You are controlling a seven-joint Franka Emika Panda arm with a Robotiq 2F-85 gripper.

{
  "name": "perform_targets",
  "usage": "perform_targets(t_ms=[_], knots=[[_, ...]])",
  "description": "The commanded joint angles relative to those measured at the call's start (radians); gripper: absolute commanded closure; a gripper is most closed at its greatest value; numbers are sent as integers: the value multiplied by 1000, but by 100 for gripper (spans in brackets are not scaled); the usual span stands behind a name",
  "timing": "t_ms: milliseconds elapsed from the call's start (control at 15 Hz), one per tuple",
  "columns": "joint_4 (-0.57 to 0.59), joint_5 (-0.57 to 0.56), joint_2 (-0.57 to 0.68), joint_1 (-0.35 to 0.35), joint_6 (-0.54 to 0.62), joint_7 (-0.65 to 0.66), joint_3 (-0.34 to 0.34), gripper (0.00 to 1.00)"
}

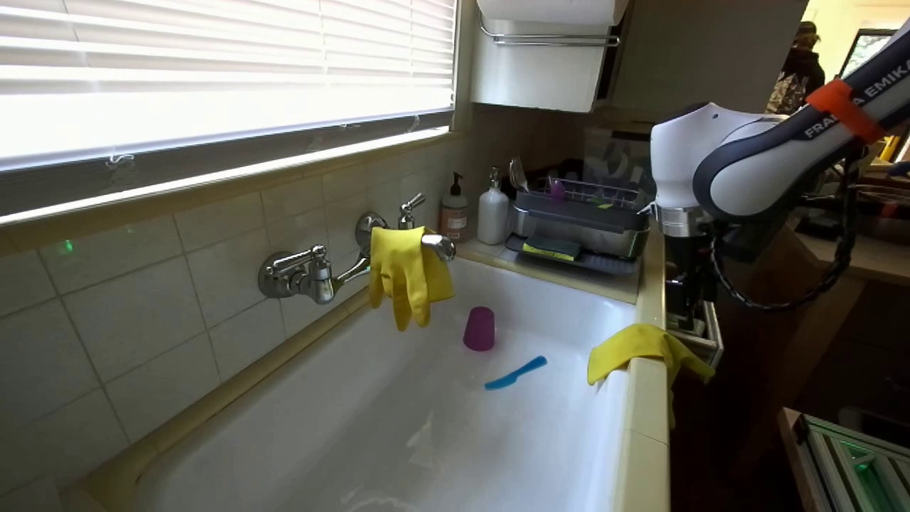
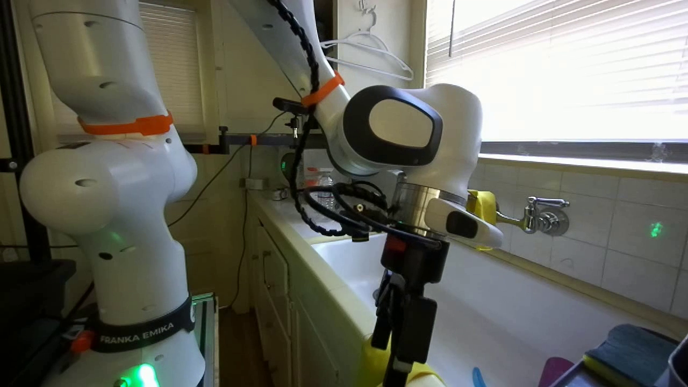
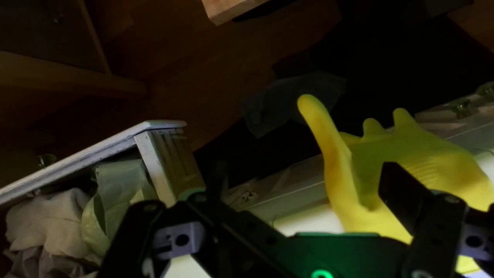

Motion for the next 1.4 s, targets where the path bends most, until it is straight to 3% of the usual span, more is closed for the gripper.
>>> perform_targets(t_ms=[0,733,933,1333], knots=[[-52,-46,-31,-16,83,-65,-13,0],[-114,80,-2,3,305,-213,-16,0],[-123,195,-6,19,350,-264,-18,0],[-70,388,29,53,310,-270,-4,0]])
